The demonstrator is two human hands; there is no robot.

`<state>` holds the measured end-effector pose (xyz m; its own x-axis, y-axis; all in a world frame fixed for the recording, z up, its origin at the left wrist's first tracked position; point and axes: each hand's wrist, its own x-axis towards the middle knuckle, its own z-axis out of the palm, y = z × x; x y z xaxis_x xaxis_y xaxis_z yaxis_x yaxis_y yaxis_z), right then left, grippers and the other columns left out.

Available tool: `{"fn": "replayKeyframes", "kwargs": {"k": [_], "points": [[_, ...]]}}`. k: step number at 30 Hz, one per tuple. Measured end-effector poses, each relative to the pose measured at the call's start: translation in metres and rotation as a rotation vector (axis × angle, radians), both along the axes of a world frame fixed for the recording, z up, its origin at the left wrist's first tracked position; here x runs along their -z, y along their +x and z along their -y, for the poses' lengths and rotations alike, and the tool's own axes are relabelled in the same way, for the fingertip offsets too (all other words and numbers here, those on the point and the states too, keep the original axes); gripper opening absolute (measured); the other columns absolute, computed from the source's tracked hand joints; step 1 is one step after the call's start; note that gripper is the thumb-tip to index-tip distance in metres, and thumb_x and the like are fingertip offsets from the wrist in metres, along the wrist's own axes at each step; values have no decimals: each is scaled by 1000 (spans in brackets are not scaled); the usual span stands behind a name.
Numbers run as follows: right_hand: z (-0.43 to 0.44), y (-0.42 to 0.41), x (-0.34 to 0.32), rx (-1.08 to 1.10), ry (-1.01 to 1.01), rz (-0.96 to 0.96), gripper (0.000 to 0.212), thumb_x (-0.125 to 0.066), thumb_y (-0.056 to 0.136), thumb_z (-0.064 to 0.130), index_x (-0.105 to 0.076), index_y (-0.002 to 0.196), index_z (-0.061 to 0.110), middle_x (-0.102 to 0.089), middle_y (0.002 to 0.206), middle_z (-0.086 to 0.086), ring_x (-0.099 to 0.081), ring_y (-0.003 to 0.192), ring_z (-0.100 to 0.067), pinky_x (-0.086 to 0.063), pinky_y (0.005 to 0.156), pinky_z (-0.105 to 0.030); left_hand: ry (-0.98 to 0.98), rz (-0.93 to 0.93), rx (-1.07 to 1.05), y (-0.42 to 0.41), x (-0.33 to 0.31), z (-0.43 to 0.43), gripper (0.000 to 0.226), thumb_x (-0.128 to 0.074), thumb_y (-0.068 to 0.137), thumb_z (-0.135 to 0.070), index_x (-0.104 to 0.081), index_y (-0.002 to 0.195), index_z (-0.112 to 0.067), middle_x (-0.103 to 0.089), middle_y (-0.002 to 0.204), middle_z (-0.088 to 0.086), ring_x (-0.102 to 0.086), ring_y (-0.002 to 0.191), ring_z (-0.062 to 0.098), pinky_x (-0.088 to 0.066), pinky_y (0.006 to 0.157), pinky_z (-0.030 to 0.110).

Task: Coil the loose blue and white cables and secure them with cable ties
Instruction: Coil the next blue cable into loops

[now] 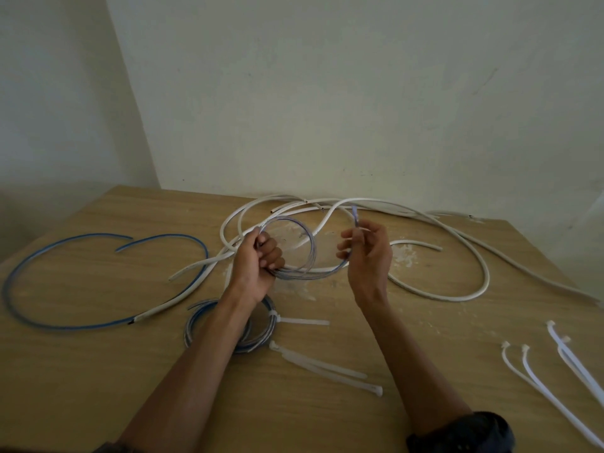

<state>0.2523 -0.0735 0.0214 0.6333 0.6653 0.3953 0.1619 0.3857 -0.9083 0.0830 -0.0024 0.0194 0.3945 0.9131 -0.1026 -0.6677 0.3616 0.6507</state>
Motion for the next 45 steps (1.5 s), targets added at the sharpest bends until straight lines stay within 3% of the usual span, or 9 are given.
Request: {"fn": "replayKeyframes", "kwargs": {"k": [7,13,19,22,26,29,39,42,45], "points": [[-2,-10,12,-211,-175,191,24,-59,102,29,-63,119,12,-73,86,-2,-68,69,-12,-52,59,-24,49,25,24,8,0,8,43,-36,107,-31,-40,64,-21,-23,48,-9,-20,38,5,-22,39,21],[-3,-12,19,79,-159,521,26,-66,98,20,-68,124,16,-68,102,8,-65,83,-5,-54,72,-21,109,-70,40,13,2,11,40,-36,108,-30,-48,72,-18,-29,53,-6,-26,43,8,-30,44,23],[-1,-7,17,211,-104,681,23,-68,97,15,-70,119,10,-66,104,0,-56,86,-3,-38,77,-1,84,-99,-4,15,-1,14,39,-37,109,-35,-54,80,-15,-38,56,-3,-36,47,10,-37,50,25],[1,-9,12,243,-91,653,23,-58,103,18,-70,123,14,-65,95,5,-52,77,0,-39,68,-4,61,-79,-40,12,0,10,40,-37,109,-37,-54,80,-15,-33,53,-6,-31,44,9,-33,48,24],[-1,0,9,91,-142,265,27,-42,109,27,-65,118,17,-65,57,1,-56,47,-5,-46,51,-25,-40,53,-124,6,-1,1,41,-33,110,-34,-51,79,-16,-38,51,-5,-38,44,10,-37,53,26],[-3,4,12,20,-209,301,27,-42,109,22,-66,119,16,-59,49,2,-57,44,-6,-47,52,-26,-119,184,-124,2,1,-4,39,-34,110,-30,-56,83,-14,-37,48,-6,-40,42,9,-41,50,24],[-1,-13,10,-112,-174,204,28,-46,108,29,-68,98,14,-49,54,5,-49,49,-15,-41,47,-28,61,-58,1,9,0,5,47,-37,109,-37,-41,65,-20,-24,53,-7,-21,43,7,-24,41,21],[-2,-15,9,-77,-171,234,34,-55,101,47,-69,100,17,-53,62,9,-48,56,-9,-41,52,-30,114,-118,33,12,0,9,47,-38,108,-39,-42,65,-20,-22,55,-5,-18,46,8,-21,42,22],[-2,-13,11,22,-217,349,27,-73,91,39,-67,108,20,-54,76,7,-46,60,-3,-39,56,-17,169,-141,109,13,0,12,47,-38,108,-40,-45,66,-20,-24,54,-5,-19,47,8,-23,43,23]]}}
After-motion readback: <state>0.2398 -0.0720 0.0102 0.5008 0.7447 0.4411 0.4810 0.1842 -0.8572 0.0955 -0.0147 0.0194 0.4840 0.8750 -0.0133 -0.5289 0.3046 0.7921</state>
